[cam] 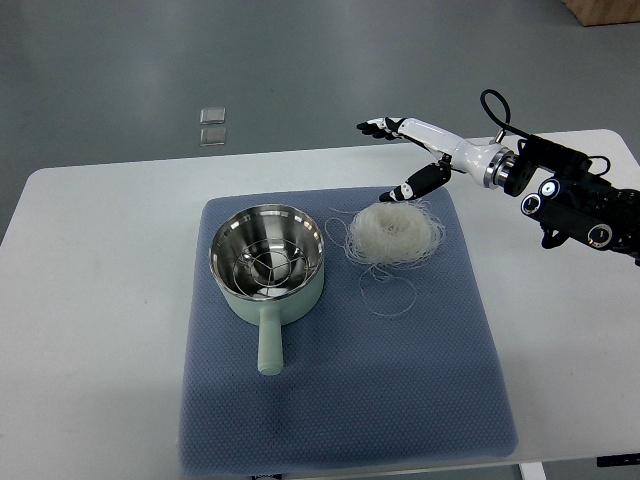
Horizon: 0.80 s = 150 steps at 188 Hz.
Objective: Put vermicelli into pot with right hand
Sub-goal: 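Reach the right hand over the white vermicelli bundle and lower it, then close the right hand's fingers around the vermicelli bundle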
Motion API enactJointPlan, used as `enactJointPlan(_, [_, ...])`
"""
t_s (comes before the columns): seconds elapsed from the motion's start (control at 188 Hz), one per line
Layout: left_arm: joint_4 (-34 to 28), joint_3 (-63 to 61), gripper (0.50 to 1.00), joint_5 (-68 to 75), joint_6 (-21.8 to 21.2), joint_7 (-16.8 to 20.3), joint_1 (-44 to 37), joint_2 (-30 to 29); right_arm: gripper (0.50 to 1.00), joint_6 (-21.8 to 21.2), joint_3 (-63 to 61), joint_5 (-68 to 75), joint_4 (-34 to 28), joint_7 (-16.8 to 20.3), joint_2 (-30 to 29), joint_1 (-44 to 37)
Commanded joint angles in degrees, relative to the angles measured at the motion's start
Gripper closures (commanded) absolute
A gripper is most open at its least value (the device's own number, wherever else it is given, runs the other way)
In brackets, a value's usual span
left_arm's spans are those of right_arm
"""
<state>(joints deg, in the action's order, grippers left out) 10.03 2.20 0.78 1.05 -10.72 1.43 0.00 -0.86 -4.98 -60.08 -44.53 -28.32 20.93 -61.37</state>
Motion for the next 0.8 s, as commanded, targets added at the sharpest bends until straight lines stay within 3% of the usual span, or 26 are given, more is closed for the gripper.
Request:
enactJointPlan(0.0, [0.0, 0.1, 0.500, 0.0, 0.0, 0.0, 0.1, 0.0, 0.581, 0.0, 6.9, -4.1, 0.0, -1.6, 0.1, -3.4])
enactJointPlan(0.426, [0.0, 0.1, 0.500, -0.1, 0.0, 0.0, 0.1, 0.0, 0.579, -0.1, 18.7, -10.4, -0.7, -1.6, -1.5, -7.2])
enactJointPlan(0.793, [0.1, 0.0, 0.500, 0.0, 0.0, 0.0, 0.1, 0.0, 0.583, 0.7, 25.3, -10.5, 6.5, 0.9, -5.3, -6.8])
